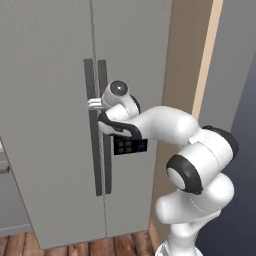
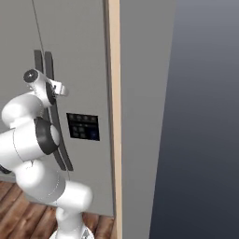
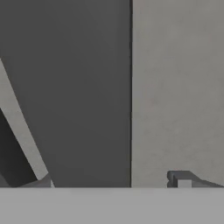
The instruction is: Take the bottled waters from the counter and place them in the freezer to freeze. Close the freezer door after placing the bottles.
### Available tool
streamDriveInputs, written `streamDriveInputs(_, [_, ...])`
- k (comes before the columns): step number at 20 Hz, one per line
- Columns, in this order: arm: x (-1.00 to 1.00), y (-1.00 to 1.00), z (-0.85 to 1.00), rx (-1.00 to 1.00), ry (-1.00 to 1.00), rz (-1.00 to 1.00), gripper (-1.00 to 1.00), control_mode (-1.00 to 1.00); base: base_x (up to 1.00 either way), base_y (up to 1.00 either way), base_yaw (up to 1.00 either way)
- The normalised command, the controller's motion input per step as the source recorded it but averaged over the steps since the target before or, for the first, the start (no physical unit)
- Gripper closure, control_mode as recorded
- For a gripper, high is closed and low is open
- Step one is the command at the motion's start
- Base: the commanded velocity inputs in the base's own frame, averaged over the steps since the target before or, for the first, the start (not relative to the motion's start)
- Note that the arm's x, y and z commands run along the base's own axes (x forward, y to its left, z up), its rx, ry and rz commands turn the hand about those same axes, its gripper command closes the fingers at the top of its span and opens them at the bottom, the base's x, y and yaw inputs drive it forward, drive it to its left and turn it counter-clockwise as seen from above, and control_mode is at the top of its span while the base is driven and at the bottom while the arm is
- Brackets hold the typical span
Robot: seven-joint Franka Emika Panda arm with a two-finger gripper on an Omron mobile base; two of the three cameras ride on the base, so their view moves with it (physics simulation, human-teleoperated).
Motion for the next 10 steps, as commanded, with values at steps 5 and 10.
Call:
streamDriveInputs(5, [0.48,0.00,0.00,0.00,0.00,0.00,-1.00,-1.00,0.00,0.00,0.00])
streamDriveInputs(10, [0.41,0.00,0.00,0.00,0.00,0.00,-1.00,-1.00,0.00,0.00,0.00])
